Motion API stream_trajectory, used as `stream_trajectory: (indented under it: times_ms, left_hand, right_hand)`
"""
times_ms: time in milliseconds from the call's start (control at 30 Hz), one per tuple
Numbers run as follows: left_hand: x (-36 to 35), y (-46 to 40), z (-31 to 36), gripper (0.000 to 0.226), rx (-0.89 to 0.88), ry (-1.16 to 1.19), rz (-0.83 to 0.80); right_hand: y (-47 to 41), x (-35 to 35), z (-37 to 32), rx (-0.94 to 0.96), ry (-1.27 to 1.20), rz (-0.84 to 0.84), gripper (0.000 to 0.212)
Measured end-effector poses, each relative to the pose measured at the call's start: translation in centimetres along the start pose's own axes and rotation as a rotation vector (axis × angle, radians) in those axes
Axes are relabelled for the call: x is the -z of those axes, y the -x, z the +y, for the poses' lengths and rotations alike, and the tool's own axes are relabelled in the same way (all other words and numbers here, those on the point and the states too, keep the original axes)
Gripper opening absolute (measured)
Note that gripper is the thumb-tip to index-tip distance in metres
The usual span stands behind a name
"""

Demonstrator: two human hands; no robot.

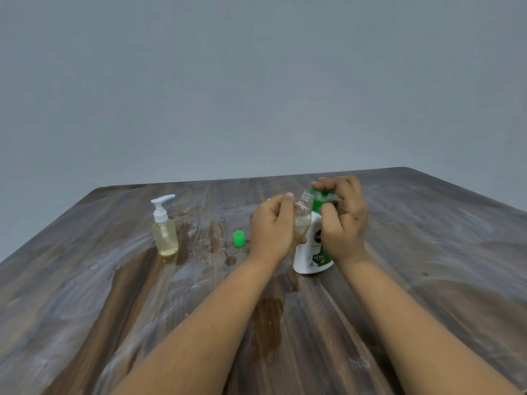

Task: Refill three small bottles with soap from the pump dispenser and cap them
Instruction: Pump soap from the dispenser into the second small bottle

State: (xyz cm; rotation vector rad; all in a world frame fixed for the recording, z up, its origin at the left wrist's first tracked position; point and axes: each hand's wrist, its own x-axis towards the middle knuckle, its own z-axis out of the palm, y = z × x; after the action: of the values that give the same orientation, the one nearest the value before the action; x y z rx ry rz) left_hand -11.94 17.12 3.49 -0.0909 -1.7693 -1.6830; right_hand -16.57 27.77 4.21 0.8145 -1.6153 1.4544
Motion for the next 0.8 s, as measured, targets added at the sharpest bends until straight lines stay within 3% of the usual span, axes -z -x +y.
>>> stream_trajectory:
  times_ms: [800]
  left_hand:
    - [-0.01,-0.09,-0.16,0.044,0.013,-0.008,-0.005]
  right_hand:
    - [-0.09,-0.12,0.07,-0.006,-0.027,0.008,0.033]
